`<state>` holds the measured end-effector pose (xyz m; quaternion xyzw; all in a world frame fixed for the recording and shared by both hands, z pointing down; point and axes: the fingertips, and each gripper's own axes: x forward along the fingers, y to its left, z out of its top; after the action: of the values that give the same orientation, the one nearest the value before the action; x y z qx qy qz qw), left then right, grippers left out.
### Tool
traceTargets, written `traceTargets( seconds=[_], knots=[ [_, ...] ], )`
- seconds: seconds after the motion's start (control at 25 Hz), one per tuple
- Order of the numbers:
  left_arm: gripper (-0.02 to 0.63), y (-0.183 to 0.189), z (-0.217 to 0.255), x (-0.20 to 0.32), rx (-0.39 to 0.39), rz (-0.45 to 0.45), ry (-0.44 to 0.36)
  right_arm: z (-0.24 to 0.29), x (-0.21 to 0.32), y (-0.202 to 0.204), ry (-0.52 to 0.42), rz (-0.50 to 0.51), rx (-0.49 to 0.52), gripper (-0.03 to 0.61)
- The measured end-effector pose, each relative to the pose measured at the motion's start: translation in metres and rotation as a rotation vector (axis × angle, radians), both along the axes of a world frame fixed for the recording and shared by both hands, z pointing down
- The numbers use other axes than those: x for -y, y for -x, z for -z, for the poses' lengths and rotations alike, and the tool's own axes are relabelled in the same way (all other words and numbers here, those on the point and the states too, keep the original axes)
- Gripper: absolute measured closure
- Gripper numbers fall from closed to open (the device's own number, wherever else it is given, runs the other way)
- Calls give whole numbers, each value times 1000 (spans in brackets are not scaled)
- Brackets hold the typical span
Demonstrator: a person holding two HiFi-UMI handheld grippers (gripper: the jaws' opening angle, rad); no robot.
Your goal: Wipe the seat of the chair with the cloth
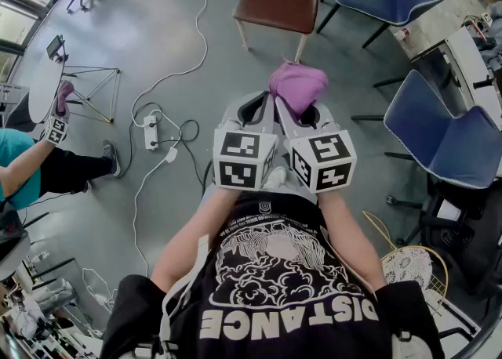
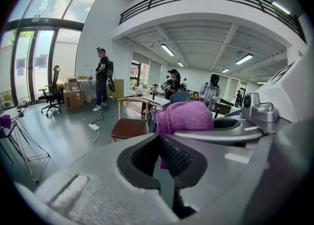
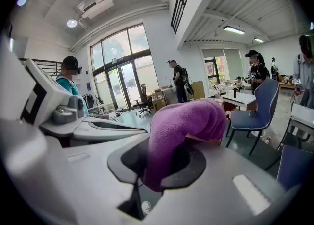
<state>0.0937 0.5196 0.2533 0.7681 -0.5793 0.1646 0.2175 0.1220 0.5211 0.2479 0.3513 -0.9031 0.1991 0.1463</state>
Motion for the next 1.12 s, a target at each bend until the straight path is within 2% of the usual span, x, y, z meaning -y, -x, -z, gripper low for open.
traceTargets(
  seconds=[0.4, 0.68, 0.92, 1.12],
  knots=[
    [621, 4, -5, -2, -11, 14, 10, -5, 1, 2, 11, -2, 7, 515],
    [621, 16, -15, 18, -41, 8, 20, -16, 18, 14, 29, -4, -18, 515],
    [620, 44, -19, 55, -79, -15, 6, -22, 54, 40, 32, -25, -44, 515],
    [615, 81, -22, 89, -59, -32, 13, -22, 87, 72, 34, -39, -61, 515]
  ],
)
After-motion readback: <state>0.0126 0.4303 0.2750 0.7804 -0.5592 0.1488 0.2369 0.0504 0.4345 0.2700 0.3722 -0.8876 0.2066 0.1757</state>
